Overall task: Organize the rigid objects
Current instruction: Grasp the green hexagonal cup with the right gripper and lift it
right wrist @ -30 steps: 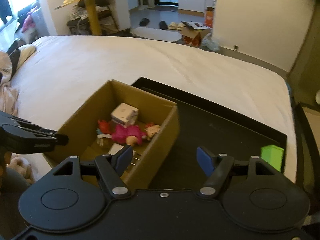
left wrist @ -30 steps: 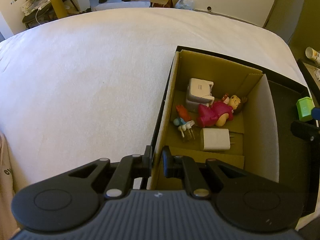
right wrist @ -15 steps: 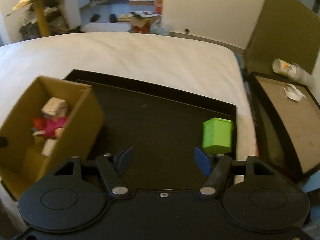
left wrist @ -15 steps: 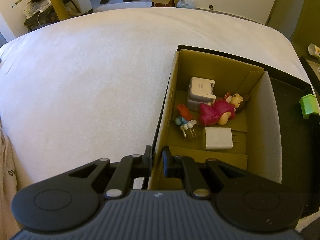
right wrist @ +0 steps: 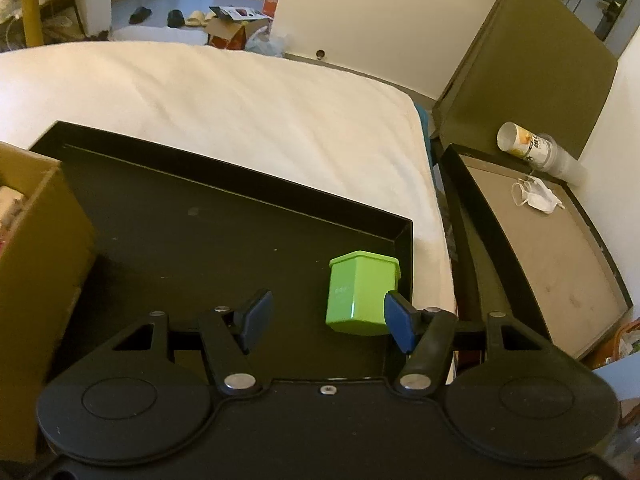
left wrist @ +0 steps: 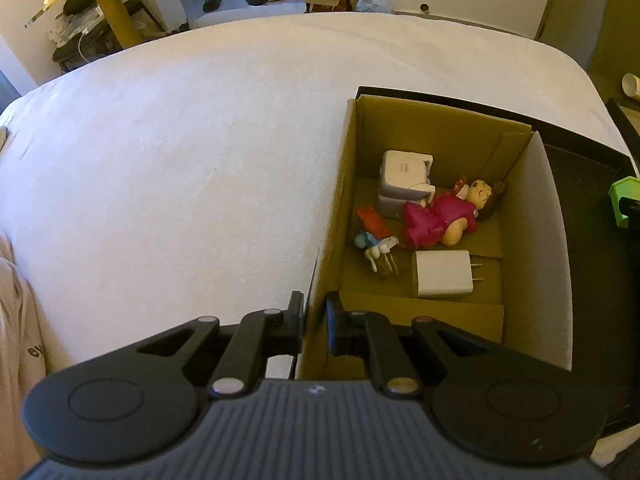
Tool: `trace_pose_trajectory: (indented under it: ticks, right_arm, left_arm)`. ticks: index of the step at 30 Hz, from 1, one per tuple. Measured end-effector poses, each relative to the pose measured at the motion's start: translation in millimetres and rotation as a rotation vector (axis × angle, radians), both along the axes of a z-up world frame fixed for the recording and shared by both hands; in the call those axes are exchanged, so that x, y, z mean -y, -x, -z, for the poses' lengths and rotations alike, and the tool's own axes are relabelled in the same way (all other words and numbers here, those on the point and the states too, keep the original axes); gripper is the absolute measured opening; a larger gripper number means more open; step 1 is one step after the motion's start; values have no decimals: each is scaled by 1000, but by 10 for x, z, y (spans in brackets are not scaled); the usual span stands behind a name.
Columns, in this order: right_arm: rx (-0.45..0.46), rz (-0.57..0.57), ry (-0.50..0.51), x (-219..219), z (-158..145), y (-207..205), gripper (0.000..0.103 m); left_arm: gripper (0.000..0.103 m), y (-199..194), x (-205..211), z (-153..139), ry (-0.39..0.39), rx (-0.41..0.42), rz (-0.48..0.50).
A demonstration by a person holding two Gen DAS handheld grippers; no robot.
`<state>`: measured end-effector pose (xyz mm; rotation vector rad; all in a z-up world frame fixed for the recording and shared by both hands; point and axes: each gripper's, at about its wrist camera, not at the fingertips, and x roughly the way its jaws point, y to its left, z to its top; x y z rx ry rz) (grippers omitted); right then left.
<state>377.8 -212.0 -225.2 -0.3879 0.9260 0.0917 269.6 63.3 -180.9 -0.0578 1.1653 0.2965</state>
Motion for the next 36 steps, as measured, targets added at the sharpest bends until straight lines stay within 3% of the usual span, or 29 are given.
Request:
trace_pose_trajectory:
  ticks: [5,15,18,20,36]
  right_arm:
    - [23,35,68,27,136,-128,61]
    - [-8,39,97,60,301,-256,60]
    - [-21,29,114,57,350,-262,50]
    - [-18,22,118,64,361,-258,50]
    - [27,0,21,-38,-34,29,48]
  left_arm:
    - [10,-15,43,2,-31,-10,11]
    - [11,-43,65,26,-52,-18,11]
    - [11,-38,64,21,-50,-18,10]
    - [11,-31,65,15,-49,-17,11]
    - [11,0,0,-20,-12,-2,6]
